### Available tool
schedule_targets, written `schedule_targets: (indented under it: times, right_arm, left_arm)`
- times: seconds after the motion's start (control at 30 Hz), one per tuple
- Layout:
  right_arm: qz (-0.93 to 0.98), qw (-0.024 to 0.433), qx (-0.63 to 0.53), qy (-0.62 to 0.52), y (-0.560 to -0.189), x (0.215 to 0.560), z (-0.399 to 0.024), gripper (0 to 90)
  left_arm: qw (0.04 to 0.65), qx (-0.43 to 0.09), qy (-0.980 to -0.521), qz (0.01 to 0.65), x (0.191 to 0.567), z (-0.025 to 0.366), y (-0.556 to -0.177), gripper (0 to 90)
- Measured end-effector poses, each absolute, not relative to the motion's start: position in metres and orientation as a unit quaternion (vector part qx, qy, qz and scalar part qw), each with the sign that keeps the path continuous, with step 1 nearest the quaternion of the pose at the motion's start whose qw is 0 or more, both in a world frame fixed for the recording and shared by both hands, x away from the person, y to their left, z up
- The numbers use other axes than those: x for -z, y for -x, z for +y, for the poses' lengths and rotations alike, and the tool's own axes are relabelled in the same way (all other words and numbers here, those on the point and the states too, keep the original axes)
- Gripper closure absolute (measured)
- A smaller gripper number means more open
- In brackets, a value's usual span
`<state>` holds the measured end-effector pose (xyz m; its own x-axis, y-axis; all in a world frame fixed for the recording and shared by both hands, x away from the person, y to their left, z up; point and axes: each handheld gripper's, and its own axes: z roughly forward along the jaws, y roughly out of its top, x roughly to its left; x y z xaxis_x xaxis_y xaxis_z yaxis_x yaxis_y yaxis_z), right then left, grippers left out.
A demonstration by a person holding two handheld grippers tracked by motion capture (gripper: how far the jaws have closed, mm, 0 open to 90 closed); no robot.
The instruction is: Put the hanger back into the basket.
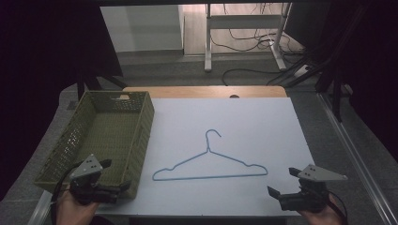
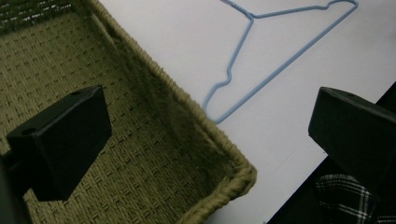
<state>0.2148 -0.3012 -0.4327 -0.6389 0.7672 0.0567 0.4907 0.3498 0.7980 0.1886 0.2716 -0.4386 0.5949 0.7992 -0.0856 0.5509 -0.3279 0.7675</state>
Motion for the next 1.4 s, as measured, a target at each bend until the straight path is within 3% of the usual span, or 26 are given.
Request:
schedule_targets:
  times: [0.43,1.4]
  right_arm:
    - [0.812,0.167,-0.399,-0.391,-0.218,0.440,-0.301,0.0]
    - [0.823,0.154,-0.387,-0.385,-0.241,0.439,-0.284,0.0]
  left_arm:
    - [0.414,-0.134,-0.788,0.435,0.456,0.282,-0.197,0.0]
    - [0.415,-0.155,-0.784,0.436,0.452,0.280,-0.201,0.0]
